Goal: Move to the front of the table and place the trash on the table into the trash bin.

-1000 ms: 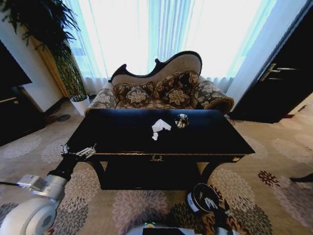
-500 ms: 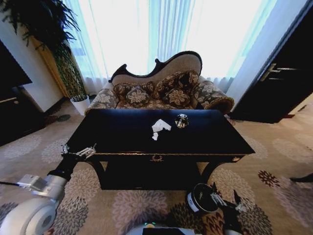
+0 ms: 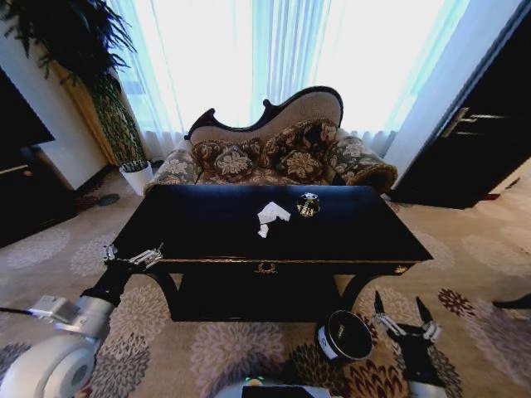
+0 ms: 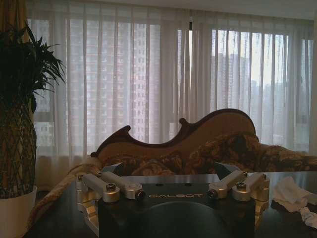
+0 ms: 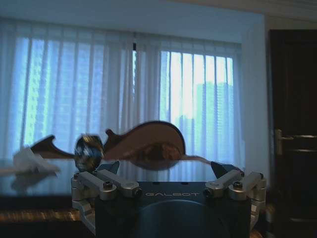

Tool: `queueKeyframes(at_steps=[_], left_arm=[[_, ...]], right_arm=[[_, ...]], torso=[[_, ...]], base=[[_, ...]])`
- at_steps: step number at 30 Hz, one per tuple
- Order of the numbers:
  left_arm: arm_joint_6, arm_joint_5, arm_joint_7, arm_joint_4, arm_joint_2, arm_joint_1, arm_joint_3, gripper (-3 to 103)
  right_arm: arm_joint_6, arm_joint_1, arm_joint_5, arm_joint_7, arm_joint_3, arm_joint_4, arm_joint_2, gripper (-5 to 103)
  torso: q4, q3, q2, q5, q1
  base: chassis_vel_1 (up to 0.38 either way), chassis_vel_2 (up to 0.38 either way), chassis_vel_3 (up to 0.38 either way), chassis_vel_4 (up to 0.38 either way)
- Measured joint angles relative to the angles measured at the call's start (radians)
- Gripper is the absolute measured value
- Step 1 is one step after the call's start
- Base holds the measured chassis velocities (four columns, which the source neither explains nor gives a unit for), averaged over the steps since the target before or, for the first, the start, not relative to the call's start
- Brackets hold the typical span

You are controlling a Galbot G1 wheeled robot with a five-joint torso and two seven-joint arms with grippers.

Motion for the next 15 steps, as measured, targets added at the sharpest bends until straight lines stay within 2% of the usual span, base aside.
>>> queueKeyframes(at_steps=[1,2,3,5,6,9,10,15], left_arm=[[0.000,0.000,0.000,0.000,0.000,0.000,0.000,100],[0.000,0.000,0.000,0.000,0.000,0.000,0.000,100],[0.000,0.000,0.000,0.000,0.000,0.000,0.000,100],[0.000,0.000,0.000,0.000,0.000,0.000,0.000,100],[0.000,0.000,0.000,0.000,0.000,0.000,0.000,100],[0.000,0.000,0.000,0.000,0.000,0.000,0.000,100],[0.000,0.000,0.000,0.000,0.000,0.000,0.000,100],[0.000,0.000,0.000,0.000,0.000,0.000,0.000,100]], right_arm=[[0.000,0.000,0.000,0.000,0.000,0.000,0.000,100],[-0.036,0.012,0.013,0.000,0.002,0.025,-0.017,100],[-0.141,0.064,0.046,-0.003,0.003,0.068,-0.060,100],[-0.235,0.113,0.080,-0.007,0.002,0.096,-0.098,100],[-0.235,0.113,0.080,-0.007,0.002,0.096,-0.098,100],[-0.361,0.195,0.130,-0.002,-0.014,0.127,-0.187,100],[-0.361,0.195,0.130,-0.002,-0.014,0.127,-0.187,100],[-0.468,0.279,0.208,0.015,-0.053,0.127,-0.356,100]], torso=[[0.0000,0.000,0.000,0.0000,0.000],[0.0000,0.000,0.000,-0.0001,0.000],[0.0001,0.000,0.000,0.0001,0.000],[0.0000,0.000,0.000,0.0002,0.000],[0.0000,0.000,0.000,0.0002,0.000],[0.0003,0.000,0.000,0.0001,0.000],[0.0003,0.000,0.000,0.0001,0.000],[0.0001,0.000,0.000,0.0000,0.000]], base=[[0.000,0.000,0.000,0.000],[0.000,0.000,0.000,0.000],[0.000,0.000,0.000,0.000],[0.000,0.000,0.000,0.000],[0.000,0.000,0.000,0.000],[0.000,0.000,0.000,0.000],[0.000,0.000,0.000,0.000],[0.000,0.000,0.000,0.000]])
